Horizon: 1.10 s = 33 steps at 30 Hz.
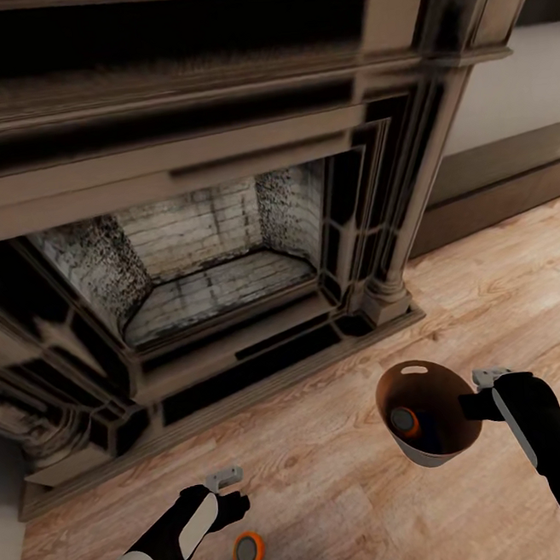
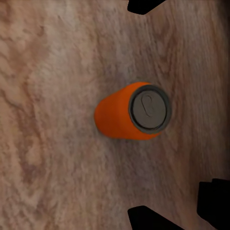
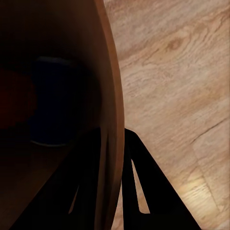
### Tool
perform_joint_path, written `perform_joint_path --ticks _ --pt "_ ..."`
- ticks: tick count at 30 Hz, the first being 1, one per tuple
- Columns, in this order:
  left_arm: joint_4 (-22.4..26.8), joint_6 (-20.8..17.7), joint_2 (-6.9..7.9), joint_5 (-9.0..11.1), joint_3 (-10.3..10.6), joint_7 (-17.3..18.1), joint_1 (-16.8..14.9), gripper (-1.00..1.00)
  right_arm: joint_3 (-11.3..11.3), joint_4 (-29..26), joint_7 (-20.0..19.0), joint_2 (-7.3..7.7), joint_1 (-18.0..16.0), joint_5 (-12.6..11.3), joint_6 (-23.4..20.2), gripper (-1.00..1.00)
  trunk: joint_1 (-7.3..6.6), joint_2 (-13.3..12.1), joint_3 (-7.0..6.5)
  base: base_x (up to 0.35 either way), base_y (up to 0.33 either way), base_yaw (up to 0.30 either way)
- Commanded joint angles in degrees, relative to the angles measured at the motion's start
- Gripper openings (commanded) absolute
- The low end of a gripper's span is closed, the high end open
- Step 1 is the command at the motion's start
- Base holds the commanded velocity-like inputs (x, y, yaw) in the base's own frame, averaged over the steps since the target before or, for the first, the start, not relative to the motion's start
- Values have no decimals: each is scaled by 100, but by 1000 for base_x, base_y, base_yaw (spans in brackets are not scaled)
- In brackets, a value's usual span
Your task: Put the three can of soda from the living room inside the tash can in the kitchen.
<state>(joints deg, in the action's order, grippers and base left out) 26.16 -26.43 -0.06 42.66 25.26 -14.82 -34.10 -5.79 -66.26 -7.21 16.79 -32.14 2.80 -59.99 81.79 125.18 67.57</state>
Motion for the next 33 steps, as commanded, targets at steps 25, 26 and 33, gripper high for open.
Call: perform_joint_path --ticks 25,26,33 --pt "-4 166 -19 -3 38 40 8 100 -1 -1 -26 -10 -3 -43 -1 -100 154 283 126 0 0 0" --pt "-4 167 -19 -3 39 40 8 100 -1 -1 -26 -10 -3 -43 -1 -100 154 283 126 0 0 0" --pt "-5 180 -21 -3 47 41 9 100 -1 -1 -26 -9 -3 -43 -1 -100 154 283 126 0 0 0"
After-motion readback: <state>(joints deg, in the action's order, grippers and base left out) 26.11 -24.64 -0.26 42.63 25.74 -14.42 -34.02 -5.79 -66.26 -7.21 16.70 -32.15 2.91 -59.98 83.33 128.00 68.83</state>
